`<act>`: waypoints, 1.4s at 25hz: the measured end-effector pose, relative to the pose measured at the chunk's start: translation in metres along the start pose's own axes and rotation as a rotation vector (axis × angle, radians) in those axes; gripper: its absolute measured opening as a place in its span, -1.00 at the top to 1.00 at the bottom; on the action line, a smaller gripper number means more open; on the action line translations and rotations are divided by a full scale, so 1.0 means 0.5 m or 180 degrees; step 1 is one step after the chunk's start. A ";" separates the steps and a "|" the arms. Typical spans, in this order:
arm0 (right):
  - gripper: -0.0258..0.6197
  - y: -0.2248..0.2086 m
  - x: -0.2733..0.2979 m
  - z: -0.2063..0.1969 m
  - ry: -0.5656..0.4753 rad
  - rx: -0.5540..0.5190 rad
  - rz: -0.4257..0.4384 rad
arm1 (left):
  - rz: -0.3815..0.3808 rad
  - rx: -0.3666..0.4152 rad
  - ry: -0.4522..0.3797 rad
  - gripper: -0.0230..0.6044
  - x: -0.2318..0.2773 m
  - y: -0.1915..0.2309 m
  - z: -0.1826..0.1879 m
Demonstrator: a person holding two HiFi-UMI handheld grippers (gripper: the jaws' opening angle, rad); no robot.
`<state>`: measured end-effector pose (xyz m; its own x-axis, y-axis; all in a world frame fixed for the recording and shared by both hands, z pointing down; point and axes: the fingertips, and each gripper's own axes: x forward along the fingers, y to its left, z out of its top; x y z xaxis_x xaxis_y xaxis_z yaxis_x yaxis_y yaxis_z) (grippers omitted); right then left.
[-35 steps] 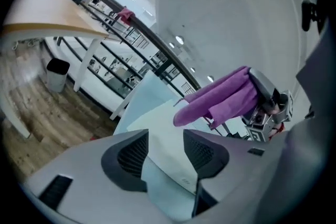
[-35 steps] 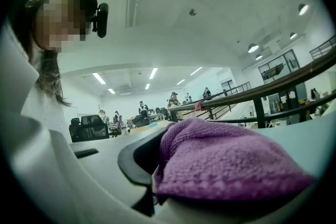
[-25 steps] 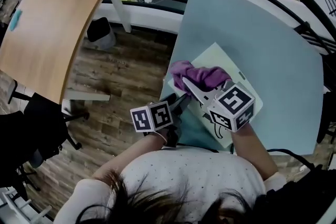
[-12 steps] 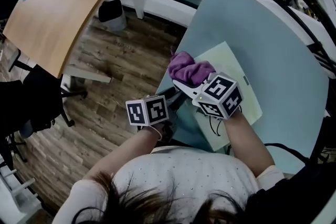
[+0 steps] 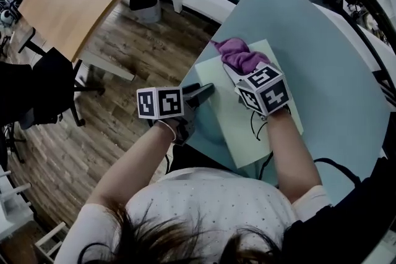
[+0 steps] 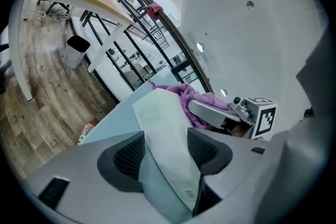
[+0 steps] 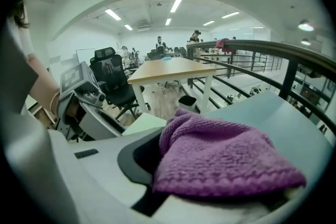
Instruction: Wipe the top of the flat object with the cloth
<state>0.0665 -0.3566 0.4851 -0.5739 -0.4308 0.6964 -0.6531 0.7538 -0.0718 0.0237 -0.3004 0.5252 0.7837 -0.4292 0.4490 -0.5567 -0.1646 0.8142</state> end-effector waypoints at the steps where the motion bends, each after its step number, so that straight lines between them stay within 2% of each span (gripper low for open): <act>1: 0.85 -0.017 -0.008 -0.007 -0.0002 0.0042 -0.0044 | -0.0001 0.0001 -0.0004 0.11 0.001 -0.001 0.000; 10: 0.85 -0.179 -0.084 -0.062 -0.0031 0.0406 -0.0559 | 0.0010 0.0066 -0.0093 0.14 0.009 -0.009 0.007; 17: 0.85 -0.220 -0.124 -0.080 -0.0100 0.0689 -0.0825 | -0.0027 0.0051 -0.0054 0.15 0.009 -0.016 -0.002; 19: 0.85 -0.172 -0.136 -0.036 -0.0363 0.0819 -0.0574 | -0.0022 0.0068 -0.0065 0.16 0.006 -0.014 -0.005; 23: 0.85 0.008 -0.193 0.133 -0.1214 0.0854 0.0446 | -0.0031 0.0060 -0.0059 0.16 0.006 -0.012 -0.001; 25: 0.85 0.077 -0.209 0.177 -0.1418 0.0926 0.0797 | -0.0051 0.0035 -0.0037 0.16 0.006 -0.013 -0.002; 27: 0.85 0.109 -0.179 0.159 -0.1260 0.1071 0.0880 | -0.0068 0.0017 -0.0017 0.16 0.004 -0.014 -0.002; 29: 0.85 0.113 -0.115 0.095 -0.0816 0.1050 0.0689 | -0.0081 0.0010 -0.0003 0.16 0.004 -0.014 -0.003; 31: 0.85 0.114 -0.059 0.035 -0.0418 0.0836 0.0444 | -0.0097 0.0002 0.0016 0.16 0.006 -0.014 -0.004; 35: 0.84 0.093 -0.021 -0.006 -0.0146 0.0436 -0.0020 | -0.0126 -0.0021 0.0065 0.20 0.006 -0.013 -0.004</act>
<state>0.0434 -0.3153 0.4767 -0.5896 -0.4599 0.6639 -0.7162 0.6777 -0.1667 0.0302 -0.2988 0.5222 0.8106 -0.4043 0.4237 -0.5233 -0.1751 0.8339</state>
